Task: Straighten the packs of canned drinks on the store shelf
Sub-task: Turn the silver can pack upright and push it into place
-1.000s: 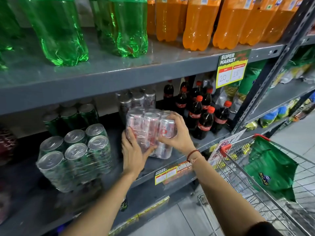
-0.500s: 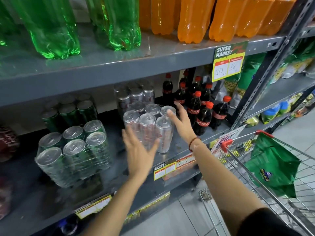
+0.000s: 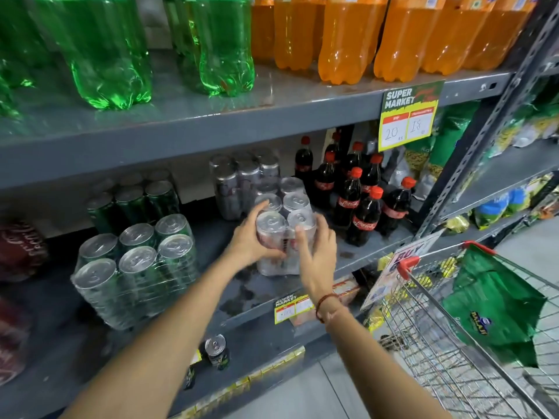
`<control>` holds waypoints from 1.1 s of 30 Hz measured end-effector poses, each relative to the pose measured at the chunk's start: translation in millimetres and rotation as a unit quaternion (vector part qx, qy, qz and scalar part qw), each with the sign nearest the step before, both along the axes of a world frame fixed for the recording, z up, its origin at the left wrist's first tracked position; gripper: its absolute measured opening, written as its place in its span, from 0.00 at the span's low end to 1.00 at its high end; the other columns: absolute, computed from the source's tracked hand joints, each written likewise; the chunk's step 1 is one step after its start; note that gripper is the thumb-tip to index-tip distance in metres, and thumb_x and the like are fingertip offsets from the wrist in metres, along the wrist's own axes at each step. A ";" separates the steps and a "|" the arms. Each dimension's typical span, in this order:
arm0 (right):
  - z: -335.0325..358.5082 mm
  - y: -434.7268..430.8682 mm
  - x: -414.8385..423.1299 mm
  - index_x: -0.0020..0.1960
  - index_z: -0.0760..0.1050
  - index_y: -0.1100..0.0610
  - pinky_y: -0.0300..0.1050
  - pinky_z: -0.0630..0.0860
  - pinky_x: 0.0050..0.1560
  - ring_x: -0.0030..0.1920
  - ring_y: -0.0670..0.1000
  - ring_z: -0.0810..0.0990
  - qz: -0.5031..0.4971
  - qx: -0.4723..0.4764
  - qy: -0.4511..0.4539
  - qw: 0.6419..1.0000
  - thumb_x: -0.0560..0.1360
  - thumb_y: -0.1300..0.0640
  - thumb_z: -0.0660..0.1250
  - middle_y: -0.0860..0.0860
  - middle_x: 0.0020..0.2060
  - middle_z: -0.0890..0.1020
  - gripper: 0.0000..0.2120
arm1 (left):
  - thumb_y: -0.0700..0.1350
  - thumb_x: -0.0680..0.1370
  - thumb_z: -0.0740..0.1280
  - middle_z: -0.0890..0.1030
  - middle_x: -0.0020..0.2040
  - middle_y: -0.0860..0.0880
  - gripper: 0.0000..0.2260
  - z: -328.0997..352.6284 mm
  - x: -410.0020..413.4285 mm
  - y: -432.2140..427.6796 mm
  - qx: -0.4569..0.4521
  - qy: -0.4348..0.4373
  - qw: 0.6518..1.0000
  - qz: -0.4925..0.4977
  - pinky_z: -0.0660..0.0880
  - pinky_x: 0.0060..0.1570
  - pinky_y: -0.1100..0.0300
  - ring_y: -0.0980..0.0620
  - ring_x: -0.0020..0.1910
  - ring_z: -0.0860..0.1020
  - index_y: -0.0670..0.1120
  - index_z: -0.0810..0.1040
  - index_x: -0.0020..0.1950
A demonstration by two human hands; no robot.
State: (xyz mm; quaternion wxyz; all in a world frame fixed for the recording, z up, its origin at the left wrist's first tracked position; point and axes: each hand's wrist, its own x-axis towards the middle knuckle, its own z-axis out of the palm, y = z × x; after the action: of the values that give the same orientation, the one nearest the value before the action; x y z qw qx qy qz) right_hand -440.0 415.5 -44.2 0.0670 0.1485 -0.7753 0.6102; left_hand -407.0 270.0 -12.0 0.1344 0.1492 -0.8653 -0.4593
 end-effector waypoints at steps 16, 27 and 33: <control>55.5 -11.0 -91.5 0.73 0.62 0.50 0.45 0.56 0.70 0.75 0.55 0.58 0.182 0.120 -0.064 0.974 0.74 0.42 0.66 0.56 0.75 0.59 0.32 | 0.57 0.61 0.78 0.29 0.73 0.36 0.57 -1.3 1.4 85.7 0.024 0.021 0.980 0.198 0.50 0.70 0.39 0.31 0.73 0.40 0.48 0.41 0.76; 30.1 16.1 -91.1 0.60 0.75 0.50 0.27 0.68 0.54 0.52 0.47 0.73 0.144 0.095 0.028 0.985 0.67 0.42 0.74 0.51 0.55 0.68 0.25 | 0.48 0.62 0.79 0.57 0.76 0.44 0.47 10.9 5.9 -23.9 -0.032 -0.049 0.998 0.030 0.57 0.65 0.62 0.47 0.73 0.60 0.53 0.57 0.75; 37.0 15.5 -101.1 0.72 0.63 0.48 0.39 0.66 0.67 0.64 0.52 0.70 0.235 0.249 0.046 0.938 0.57 0.49 0.82 0.55 0.66 0.70 0.48 | 0.45 0.61 0.80 0.58 0.76 0.44 0.51 17.2 -2.4 -29.1 -0.081 -0.097 0.992 0.022 0.61 0.66 0.59 0.46 0.70 0.67 0.52 0.53 0.76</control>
State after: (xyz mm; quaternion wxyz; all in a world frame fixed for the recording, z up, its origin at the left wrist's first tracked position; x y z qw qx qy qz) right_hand -541.1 431.0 -7.1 -0.0818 0.3665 -0.8417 0.3880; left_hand -409.4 240.9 5.2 0.0710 0.2005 -0.9052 -0.3679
